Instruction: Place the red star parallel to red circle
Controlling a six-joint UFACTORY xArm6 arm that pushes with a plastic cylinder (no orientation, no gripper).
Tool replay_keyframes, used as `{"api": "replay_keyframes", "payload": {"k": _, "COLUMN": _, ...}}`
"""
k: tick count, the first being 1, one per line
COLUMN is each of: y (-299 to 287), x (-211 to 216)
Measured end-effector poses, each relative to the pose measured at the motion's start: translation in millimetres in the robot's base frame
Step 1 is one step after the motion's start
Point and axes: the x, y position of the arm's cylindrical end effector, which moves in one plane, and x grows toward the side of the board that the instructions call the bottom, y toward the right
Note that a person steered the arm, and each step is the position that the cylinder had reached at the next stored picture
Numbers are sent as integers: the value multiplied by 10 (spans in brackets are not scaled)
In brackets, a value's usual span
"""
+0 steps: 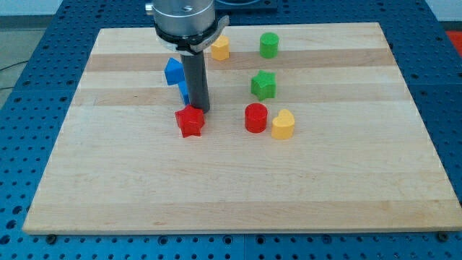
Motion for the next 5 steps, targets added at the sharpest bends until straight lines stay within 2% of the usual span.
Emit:
{"api": "replay_keyframes", "payload": {"k": 1, "y": -513, "x": -33}}
{"api": "replay_keyframes", "payload": {"k": 2, "y": -739, "x": 334}}
{"api": "replay_keyframes", "payload": {"k": 5, "y": -118, "x": 372}}
